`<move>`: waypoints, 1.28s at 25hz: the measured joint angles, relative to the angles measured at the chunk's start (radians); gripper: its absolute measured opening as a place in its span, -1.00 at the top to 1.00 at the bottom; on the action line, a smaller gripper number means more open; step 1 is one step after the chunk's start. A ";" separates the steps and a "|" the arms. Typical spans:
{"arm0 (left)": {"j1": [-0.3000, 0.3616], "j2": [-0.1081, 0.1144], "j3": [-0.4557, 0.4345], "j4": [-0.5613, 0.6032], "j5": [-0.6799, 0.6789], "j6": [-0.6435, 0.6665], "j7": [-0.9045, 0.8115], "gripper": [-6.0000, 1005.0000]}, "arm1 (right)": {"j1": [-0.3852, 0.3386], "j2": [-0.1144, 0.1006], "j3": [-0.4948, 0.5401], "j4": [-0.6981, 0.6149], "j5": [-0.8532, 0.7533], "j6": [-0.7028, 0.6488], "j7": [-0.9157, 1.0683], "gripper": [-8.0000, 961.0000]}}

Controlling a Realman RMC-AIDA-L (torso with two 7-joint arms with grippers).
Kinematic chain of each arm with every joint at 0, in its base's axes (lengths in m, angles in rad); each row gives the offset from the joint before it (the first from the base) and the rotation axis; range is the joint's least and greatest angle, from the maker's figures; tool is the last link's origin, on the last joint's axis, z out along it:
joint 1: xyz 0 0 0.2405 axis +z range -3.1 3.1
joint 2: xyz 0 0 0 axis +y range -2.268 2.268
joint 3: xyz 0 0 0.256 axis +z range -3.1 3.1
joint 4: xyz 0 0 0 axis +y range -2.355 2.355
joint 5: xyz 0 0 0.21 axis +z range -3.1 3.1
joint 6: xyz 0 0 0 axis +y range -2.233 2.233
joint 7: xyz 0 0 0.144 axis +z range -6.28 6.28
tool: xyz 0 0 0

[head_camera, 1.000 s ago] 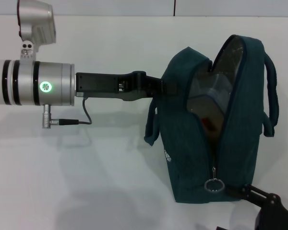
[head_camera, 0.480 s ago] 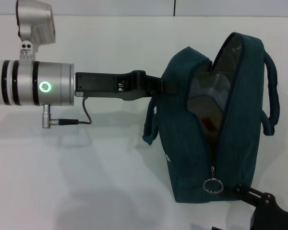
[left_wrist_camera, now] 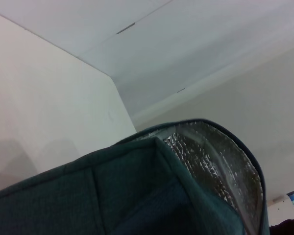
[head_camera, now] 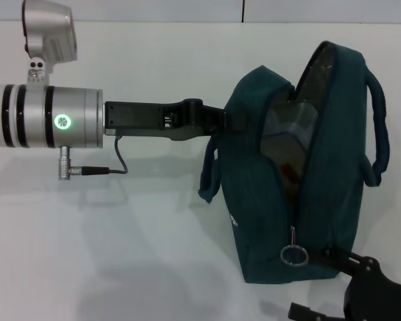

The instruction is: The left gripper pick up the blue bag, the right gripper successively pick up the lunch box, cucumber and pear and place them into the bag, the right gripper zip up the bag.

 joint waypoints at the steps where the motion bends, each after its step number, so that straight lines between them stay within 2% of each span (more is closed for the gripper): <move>1: 0.000 0.000 0.000 0.000 0.000 0.000 0.000 0.89 | 0.002 0.000 0.001 -0.001 0.000 0.007 0.011 -0.82; 19: -0.001 0.000 0.000 0.000 0.000 -0.001 0.000 0.89 | 0.033 0.003 -0.030 -0.040 0.000 0.035 0.074 -0.79; 21: -0.003 0.000 0.000 0.000 0.000 -0.001 0.000 0.89 | 0.034 0.003 -0.034 -0.046 0.001 0.035 0.085 -0.68; 32: -0.004 0.000 0.000 0.000 0.000 -0.001 0.000 0.89 | 0.030 0.003 -0.055 -0.064 0.047 0.050 0.138 -0.44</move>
